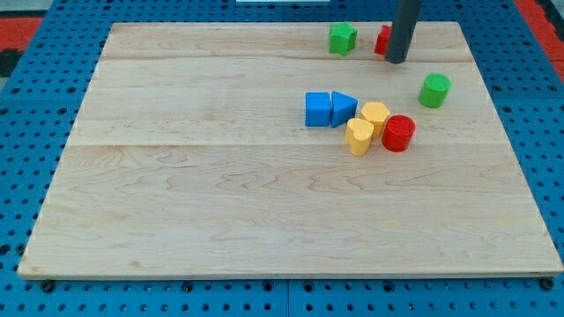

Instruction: Place the green circle to the left of the green star

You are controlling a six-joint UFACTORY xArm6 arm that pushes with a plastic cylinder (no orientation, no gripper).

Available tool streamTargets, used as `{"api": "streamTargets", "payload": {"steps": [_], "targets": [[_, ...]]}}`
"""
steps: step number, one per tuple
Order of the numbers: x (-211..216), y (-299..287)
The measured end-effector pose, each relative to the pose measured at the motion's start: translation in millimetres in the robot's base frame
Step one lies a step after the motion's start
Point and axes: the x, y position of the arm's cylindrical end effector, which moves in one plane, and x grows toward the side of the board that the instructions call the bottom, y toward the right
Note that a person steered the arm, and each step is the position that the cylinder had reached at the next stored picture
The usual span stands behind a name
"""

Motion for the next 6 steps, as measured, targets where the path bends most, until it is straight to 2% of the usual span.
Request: {"api": "streamTargets", "payload": {"steps": [1, 2, 3, 4, 5, 6], "targets": [[-23, 4], [-1, 47], [55, 126], [96, 97], [89, 36], [51, 6]]}}
